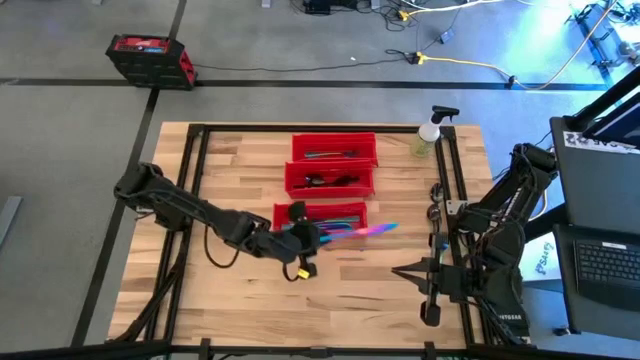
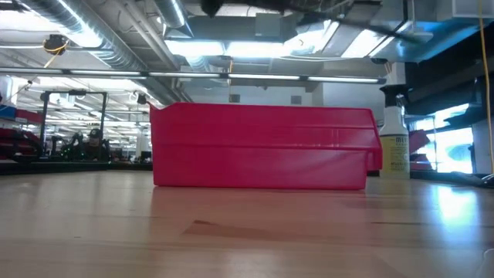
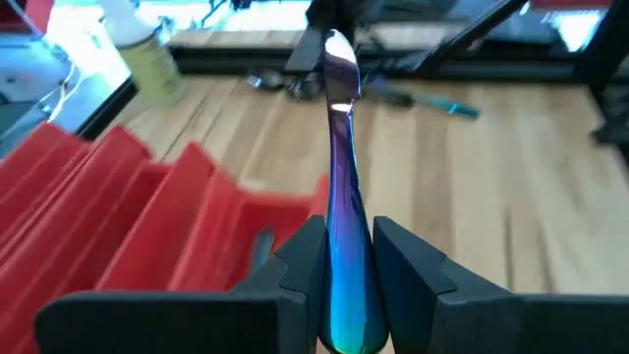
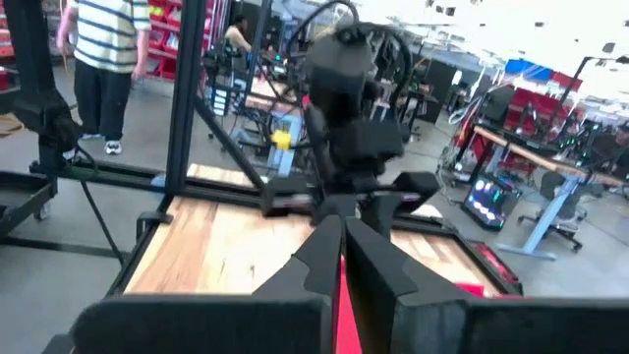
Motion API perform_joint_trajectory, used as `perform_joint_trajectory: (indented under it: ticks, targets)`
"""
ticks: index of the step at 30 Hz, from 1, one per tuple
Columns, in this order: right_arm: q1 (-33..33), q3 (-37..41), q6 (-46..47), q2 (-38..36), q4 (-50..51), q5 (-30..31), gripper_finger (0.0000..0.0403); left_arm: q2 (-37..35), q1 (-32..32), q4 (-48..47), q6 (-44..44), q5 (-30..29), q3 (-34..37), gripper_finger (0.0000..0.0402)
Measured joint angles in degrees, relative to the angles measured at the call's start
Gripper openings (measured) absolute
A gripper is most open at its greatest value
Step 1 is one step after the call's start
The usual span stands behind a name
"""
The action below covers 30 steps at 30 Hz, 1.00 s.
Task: Sort silverware
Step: Put the purple table knife into the bottom red bin
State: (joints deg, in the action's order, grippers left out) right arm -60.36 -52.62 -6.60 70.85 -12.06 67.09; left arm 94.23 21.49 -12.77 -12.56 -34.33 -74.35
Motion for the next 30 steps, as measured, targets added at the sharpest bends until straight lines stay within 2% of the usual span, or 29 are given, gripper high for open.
perform_joint_trajectory:
  ticks: [3,10,14,20,26,30]
  targets:
    - [0.0,0.0,-2.7,0.0,-1.7,0.0,0.0,-1.2,-0.6,-4.7,0.3,-1.2,0.0,0.0056]
    - [0.0,0.0,-2.0,0.0,-1.5,0.0,0.0,-2.4,-1.5,-15.3,-0.8,-1.5,0.0,0.0056]
    - [0.0,0.0,-1.4,0.0,-1.1,0.0,0.0,-2.4,-1.6,-17.2,-0.8,-1.9,0.0,0.0056]
    - [0.0,0.0,-1.3,0.0,-1.0,-0.1,0.0,-3.3,-2.3,-17.0,-0.7,-0.3,0.8,0.0056]
    - [0.0,0.0,-1.2,0.0,-0.9,-0.2,0.0,-10.3,-4.3,-10.1,-2.5,1.7,9.9,0.0056]
    - [0.0,0.0,-1.2,0.1,-0.5,-0.2,0.0,-15.5,-5.7,-2.8,-1.6,6.2,16.5,0.0056]
